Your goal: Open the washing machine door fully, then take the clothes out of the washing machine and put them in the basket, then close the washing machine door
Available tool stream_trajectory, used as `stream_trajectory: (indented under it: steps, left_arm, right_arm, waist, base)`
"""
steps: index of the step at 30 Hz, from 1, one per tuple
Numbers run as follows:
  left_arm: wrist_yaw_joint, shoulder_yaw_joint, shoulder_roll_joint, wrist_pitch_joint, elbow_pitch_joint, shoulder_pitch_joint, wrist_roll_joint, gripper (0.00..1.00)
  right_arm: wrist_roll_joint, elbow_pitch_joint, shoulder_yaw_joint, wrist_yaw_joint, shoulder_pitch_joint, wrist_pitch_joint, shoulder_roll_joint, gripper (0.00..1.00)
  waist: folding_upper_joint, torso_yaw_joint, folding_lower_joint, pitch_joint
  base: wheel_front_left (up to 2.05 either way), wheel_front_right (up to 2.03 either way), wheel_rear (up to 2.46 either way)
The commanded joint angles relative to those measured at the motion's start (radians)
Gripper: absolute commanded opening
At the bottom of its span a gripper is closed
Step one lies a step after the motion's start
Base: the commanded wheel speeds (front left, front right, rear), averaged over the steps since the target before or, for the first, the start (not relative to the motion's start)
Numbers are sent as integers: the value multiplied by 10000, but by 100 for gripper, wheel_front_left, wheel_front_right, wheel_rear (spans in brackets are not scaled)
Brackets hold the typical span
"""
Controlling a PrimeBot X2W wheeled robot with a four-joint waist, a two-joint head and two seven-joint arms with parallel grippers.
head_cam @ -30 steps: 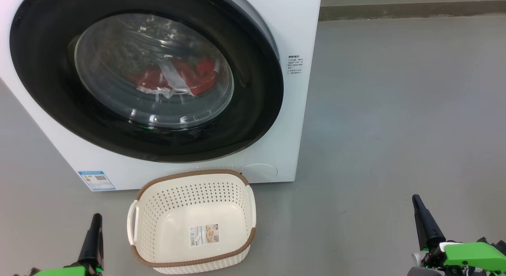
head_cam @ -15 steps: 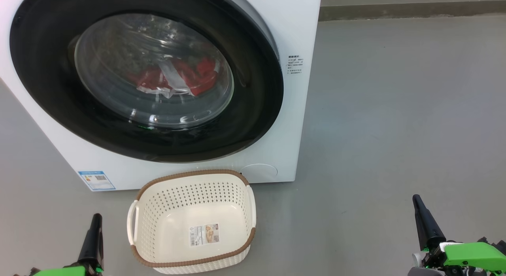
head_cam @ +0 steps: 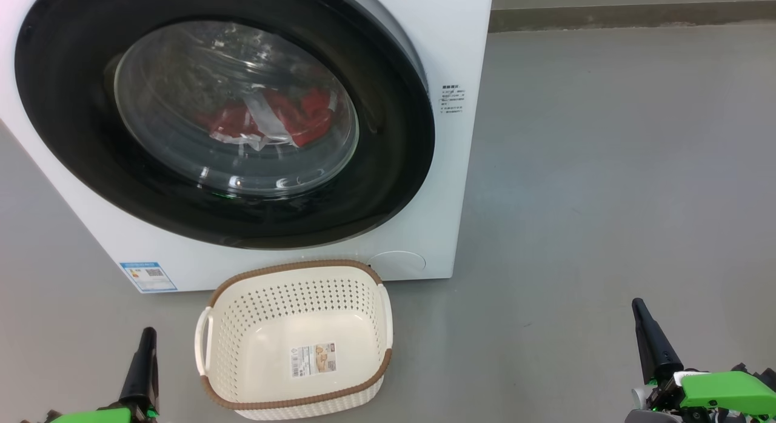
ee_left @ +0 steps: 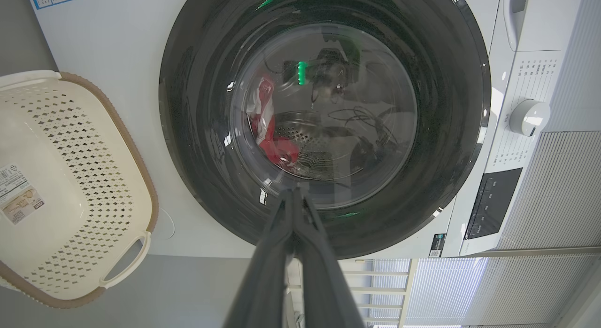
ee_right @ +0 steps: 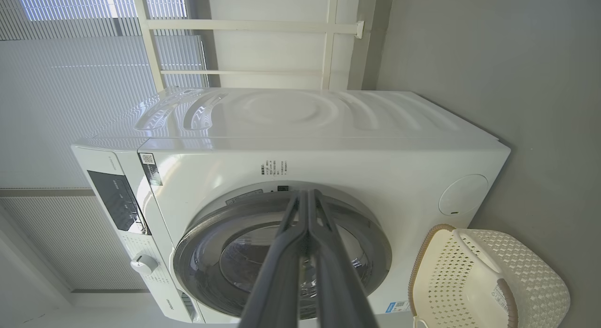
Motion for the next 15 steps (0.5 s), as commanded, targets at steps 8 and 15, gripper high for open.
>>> stream_trajectory:
  steps: [8, 15]
  left_arm:
    - [-40, 328, 189, 75, -251, -375, 88, 0]
    - [-40, 329, 188, 76, -251, -375, 89, 0]
  right_arm:
    - [-57, -257, 144, 16, -400, 59, -9, 0]
    - [-64, -257, 135, 16, -401, 66, -3, 0]
  waist:
    - [-1, 0, 0, 0]
    - [-1, 0, 0, 0]
  base:
    - [0, 0, 0]
    - [0, 0, 0]
